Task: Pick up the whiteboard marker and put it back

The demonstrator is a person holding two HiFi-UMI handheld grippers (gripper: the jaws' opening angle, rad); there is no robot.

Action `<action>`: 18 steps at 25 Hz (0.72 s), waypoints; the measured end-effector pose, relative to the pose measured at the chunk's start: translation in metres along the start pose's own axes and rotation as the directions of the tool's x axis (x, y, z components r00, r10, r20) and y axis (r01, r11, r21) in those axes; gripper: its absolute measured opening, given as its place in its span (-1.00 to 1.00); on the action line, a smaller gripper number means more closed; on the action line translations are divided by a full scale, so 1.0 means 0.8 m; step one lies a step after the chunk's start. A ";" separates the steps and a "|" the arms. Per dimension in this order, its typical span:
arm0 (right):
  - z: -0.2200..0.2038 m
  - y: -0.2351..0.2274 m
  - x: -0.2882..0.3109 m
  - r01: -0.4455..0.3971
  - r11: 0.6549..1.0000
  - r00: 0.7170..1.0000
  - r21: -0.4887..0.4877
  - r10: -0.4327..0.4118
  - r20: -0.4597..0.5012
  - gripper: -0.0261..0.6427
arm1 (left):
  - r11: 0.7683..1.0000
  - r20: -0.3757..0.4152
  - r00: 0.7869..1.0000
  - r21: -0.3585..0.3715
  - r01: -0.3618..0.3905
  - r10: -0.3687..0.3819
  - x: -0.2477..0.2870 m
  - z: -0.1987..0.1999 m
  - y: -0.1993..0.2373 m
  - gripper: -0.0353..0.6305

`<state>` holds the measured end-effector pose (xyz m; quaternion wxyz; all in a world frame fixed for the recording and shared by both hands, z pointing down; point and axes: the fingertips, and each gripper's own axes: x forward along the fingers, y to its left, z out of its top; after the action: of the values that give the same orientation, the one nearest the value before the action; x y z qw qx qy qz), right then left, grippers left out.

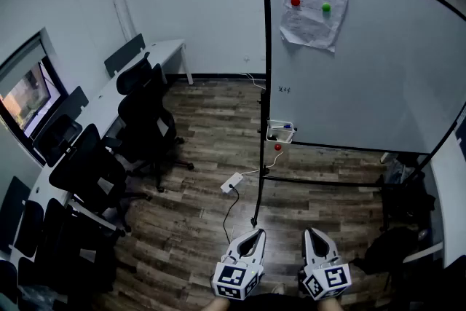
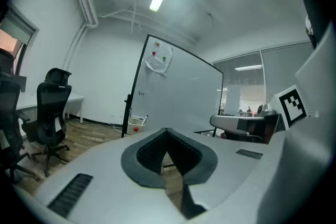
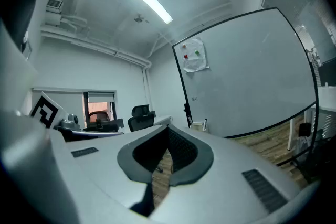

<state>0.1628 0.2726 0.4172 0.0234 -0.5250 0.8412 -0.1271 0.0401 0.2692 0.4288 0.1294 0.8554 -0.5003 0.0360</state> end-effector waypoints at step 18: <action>-0.007 0.027 0.004 0.015 1.000 1.000 0.013 -0.015 0.012 -0.89 | 1.000 0.003 1.000 -0.005 0.008 -0.008 -0.021 0.000 0.023 -0.87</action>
<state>0.1413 0.2799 0.4180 0.0308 -0.5320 0.8362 -0.1296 0.0157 0.2749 0.4287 0.1307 0.8571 -0.4973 0.0329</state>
